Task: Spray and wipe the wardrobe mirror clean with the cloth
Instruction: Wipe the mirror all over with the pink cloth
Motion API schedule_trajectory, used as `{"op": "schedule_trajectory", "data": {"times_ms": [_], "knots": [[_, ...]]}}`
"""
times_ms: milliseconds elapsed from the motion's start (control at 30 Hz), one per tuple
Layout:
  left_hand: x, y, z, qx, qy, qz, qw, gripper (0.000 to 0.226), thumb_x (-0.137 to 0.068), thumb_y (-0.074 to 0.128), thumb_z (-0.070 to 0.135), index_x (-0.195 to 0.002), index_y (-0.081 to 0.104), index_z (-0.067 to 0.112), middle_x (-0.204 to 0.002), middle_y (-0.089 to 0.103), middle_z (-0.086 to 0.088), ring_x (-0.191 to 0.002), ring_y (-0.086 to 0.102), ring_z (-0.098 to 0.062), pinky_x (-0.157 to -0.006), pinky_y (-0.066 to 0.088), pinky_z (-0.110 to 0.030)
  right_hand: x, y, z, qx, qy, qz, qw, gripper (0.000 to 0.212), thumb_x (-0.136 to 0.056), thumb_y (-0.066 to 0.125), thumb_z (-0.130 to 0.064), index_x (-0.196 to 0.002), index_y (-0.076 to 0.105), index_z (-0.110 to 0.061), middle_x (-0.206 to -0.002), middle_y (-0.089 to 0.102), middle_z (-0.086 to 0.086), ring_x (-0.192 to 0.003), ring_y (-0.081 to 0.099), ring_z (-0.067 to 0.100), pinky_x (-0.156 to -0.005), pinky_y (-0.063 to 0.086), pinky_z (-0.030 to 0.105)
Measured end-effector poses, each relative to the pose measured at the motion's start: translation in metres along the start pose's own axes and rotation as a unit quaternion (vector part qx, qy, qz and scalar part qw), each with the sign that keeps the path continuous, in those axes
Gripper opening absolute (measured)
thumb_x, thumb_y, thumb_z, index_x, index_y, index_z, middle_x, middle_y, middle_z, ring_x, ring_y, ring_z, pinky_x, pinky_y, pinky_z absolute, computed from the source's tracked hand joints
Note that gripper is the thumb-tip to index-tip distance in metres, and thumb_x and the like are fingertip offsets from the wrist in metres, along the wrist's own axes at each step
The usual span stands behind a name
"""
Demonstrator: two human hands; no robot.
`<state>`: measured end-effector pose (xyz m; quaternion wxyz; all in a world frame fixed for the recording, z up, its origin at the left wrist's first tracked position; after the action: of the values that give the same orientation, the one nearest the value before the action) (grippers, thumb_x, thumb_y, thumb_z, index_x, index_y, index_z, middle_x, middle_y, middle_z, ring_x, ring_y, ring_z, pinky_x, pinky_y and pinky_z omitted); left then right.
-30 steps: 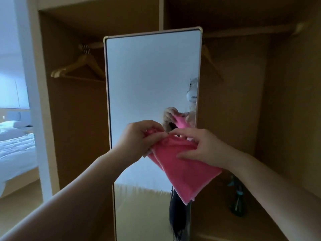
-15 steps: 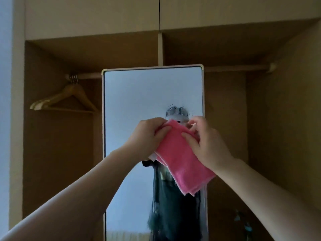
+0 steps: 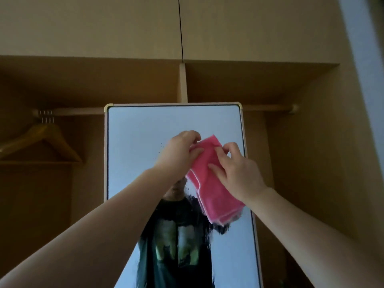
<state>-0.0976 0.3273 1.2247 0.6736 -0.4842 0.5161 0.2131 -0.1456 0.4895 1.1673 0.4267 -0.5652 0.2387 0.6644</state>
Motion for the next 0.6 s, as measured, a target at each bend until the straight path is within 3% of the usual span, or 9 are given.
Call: {"op": "schedule_trajectory", "data": {"times_ms": [300, 367, 433, 500, 600], "knots": [[-0.009, -0.01, -0.019, -0.135, 0.028, 0.118, 0.983, 0.018, -0.091, 0.058, 0.026, -0.107, 0.063, 0.02, -0.105, 0.061, 0.005, -0.098, 0.053, -0.016, -0.071, 0.038, -0.026, -0.036, 0.015, 0.027, 0.088, 0.025, 0.032, 0.995, 0.063, -0.092, 0.038, -0.062, -0.116, 0.061, -0.008, -0.099, 0.057, 0.006, -0.059, 0.039, 0.004, -0.048, 0.02, 0.007], [-0.004, -0.016, -0.025, -0.157, 0.028, 0.131, 0.978, 0.016, -0.091, 0.057, 0.024, -0.105, 0.064, 0.02, -0.104, 0.062, 0.004, -0.097, 0.054, -0.017, -0.07, 0.039, -0.026, -0.038, 0.016, 0.025, 0.118, 0.025, 0.029, 0.992, 0.065, -0.092, 0.035, -0.066, -0.112, 0.061, -0.01, -0.102, 0.058, 0.007, -0.067, 0.052, 0.013, -0.054, 0.039, 0.018], [0.002, -0.023, -0.029, -0.172, 0.028, 0.143, 0.974, 0.014, -0.091, 0.057, 0.023, -0.101, 0.066, 0.02, -0.101, 0.063, 0.004, -0.095, 0.054, -0.018, -0.069, 0.041, -0.027, -0.038, 0.017, 0.021, 0.151, 0.027, 0.023, 0.988, 0.067, -0.093, 0.034, -0.065, -0.113, 0.062, -0.007, -0.114, 0.06, 0.012, -0.092, 0.06, 0.026, -0.079, 0.049, 0.04], [0.007, -0.03, -0.034, -0.183, 0.023, 0.147, 0.972, 0.013, -0.09, 0.058, 0.022, -0.099, 0.066, 0.02, -0.1, 0.063, 0.004, -0.094, 0.053, -0.018, -0.071, 0.044, -0.03, -0.039, 0.018, 0.018, 0.178, 0.031, 0.0, 0.984, 0.067, -0.096, 0.036, -0.059, -0.121, 0.06, -0.002, -0.128, 0.057, 0.017, -0.112, 0.055, 0.033, -0.099, 0.04, 0.051], [0.017, -0.04, -0.045, -0.206, 0.013, 0.144, 0.968, 0.012, -0.088, 0.059, 0.022, -0.098, 0.066, 0.021, -0.1, 0.062, 0.003, -0.095, 0.05, -0.018, -0.077, 0.041, -0.032, -0.036, 0.02, 0.013, 0.206, 0.034, -0.043, 0.977, 0.064, -0.1, 0.032, -0.051, -0.128, 0.056, 0.001, -0.133, 0.056, 0.021, -0.121, 0.05, 0.037, -0.111, 0.026, 0.057]]}}
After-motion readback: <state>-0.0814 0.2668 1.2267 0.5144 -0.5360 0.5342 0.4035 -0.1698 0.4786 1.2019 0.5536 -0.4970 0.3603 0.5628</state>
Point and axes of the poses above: each hand's wrist, its own x-axis away from the middle knuckle, its own y-axis out of the palm, z = x × y, the point moved 1 cm from there along -x, towards the middle knuckle
